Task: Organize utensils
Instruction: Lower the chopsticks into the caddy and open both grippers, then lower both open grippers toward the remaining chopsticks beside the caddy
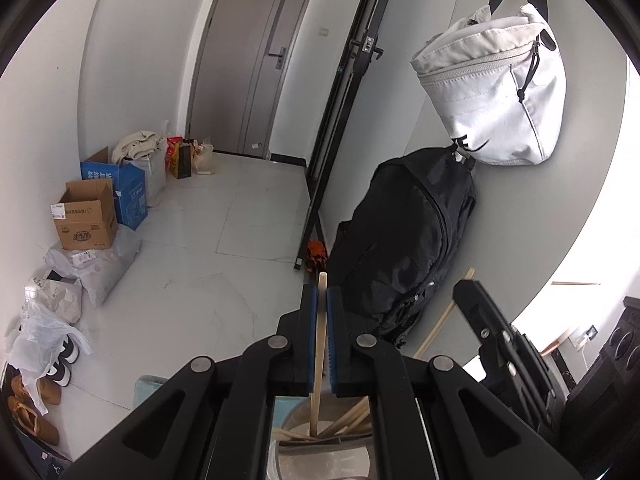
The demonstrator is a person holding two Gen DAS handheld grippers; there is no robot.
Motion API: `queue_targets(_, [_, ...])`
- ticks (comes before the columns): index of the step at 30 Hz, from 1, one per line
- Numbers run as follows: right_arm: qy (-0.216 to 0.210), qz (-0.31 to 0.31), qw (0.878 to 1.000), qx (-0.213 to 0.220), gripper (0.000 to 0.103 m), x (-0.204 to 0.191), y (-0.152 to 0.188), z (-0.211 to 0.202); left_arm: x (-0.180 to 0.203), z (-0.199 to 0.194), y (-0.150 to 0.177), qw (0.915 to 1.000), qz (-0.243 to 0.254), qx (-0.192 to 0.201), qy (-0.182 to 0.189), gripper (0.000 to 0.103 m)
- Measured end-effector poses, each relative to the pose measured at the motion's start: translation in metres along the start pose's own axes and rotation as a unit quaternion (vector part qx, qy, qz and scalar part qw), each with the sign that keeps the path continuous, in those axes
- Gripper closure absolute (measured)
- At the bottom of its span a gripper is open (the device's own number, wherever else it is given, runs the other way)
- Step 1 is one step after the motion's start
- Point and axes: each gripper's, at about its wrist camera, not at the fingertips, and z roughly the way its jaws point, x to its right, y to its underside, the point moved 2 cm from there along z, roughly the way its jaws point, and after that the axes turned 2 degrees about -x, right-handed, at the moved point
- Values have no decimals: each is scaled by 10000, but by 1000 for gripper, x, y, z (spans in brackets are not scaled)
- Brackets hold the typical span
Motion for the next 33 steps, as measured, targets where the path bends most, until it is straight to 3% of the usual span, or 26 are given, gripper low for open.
queue_targets(10, [-321,210,9968,-694,97,1,32,-25,3,4,18,9930,-202,-986,615,99])
queue_targets(13, [-467,250,9940,-958,93,-1,35,-30,5,-6,18,9905,-291,-1083,795,98])
queue_targets(14, [-541,279,9928,-1035,90,0,35,-34,7,-11,18,9903,-280,-1083,826,95])
queue_targets(16, [-563,338,9927,-1011,63,1,34,-46,11,-24,17,9915,-212,-1015,785,82])
queue_targets(19, [-469,371,9949,-815,44,3,29,-71,14,-43,17,9941,-210,-772,738,61])
queue_targets(20, [-447,377,9951,-799,43,3,28,-77,15,-50,18,9950,-205,-704,678,56])
queue_targets(28, [-365,335,9964,-690,32,2,19,-114,22,-76,31,9985,-90,-482,256,54])
queue_targets(33, [-380,260,9972,-595,27,-3,15,-133,24,-89,40,9994,2,-350,70,39])
